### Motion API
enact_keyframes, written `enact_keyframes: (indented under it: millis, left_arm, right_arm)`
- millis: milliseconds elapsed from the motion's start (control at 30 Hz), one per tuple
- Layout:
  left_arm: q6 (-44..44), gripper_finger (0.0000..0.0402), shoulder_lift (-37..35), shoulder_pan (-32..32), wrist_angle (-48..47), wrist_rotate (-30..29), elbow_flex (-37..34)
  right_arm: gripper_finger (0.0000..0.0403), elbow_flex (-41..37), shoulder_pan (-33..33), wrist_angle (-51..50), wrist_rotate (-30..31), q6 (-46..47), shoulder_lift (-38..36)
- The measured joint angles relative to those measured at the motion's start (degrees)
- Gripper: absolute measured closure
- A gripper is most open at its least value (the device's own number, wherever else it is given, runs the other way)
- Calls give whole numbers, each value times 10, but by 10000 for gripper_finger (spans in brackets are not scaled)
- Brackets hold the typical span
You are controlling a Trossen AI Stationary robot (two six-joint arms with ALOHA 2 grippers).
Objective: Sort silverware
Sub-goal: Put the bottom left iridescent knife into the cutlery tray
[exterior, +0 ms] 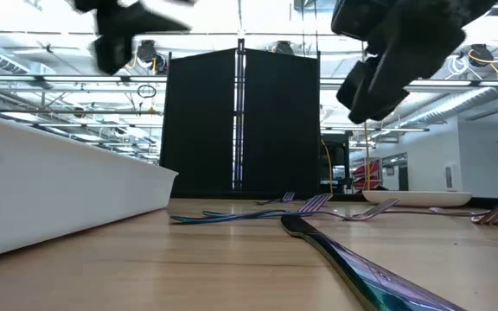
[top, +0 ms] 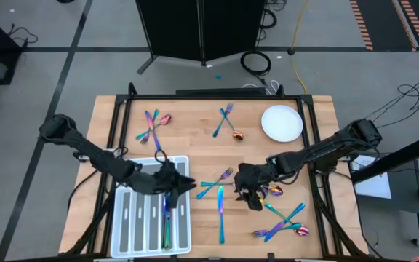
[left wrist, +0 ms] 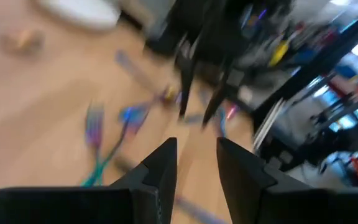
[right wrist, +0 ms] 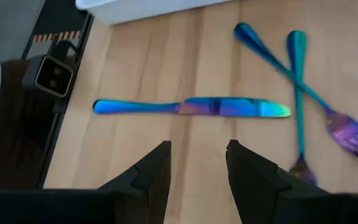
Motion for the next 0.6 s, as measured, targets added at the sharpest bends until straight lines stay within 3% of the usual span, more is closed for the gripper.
enact_keyframes:
  millis: [200,400,600]
  left_arm:
    - [123,289,14,38,97,-6,0]
    - [165,289,51,78,100,2,0]
    - [230,289,124,110,153,129,5]
  right_arm:
    - [263,0,29,-60,0,9,0]
    - [263,4,32,-137,6,38,-8]
    - [264,5,20,-127,2,47,-9]
